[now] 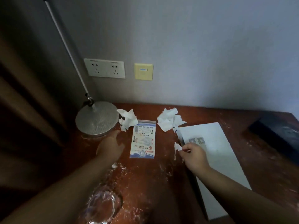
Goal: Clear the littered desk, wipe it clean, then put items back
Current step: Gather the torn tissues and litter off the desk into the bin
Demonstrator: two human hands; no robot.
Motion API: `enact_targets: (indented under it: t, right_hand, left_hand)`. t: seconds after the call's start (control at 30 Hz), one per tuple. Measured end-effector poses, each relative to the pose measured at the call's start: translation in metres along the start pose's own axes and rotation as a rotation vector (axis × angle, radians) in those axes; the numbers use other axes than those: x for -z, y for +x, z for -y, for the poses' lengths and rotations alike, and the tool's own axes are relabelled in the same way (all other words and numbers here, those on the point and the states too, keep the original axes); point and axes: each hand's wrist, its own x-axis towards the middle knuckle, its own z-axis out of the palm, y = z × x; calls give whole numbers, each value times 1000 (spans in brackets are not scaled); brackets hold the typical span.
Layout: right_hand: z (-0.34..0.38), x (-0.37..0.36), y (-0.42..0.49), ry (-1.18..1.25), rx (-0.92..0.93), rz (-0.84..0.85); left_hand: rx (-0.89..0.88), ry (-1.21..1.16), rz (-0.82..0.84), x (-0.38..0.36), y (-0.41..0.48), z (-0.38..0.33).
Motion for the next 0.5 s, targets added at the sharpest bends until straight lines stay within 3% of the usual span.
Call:
enact_targets:
  t: [0.13,0.3,0.37,0.5]
  right_hand:
    - [18,11,45,-71,60,-33]
    - [41,10,126,-311,268,22]
    - [44,5,159,-432,328,142]
    - [43,-12,203,-707,257,491]
  left_hand:
    - [-4,15,-10,10,50,5]
    - [-228,165,124,10,109,-8]
    - [-331,298,208,4,128,-19]
    - [-509,817,300,-9,155,-29]
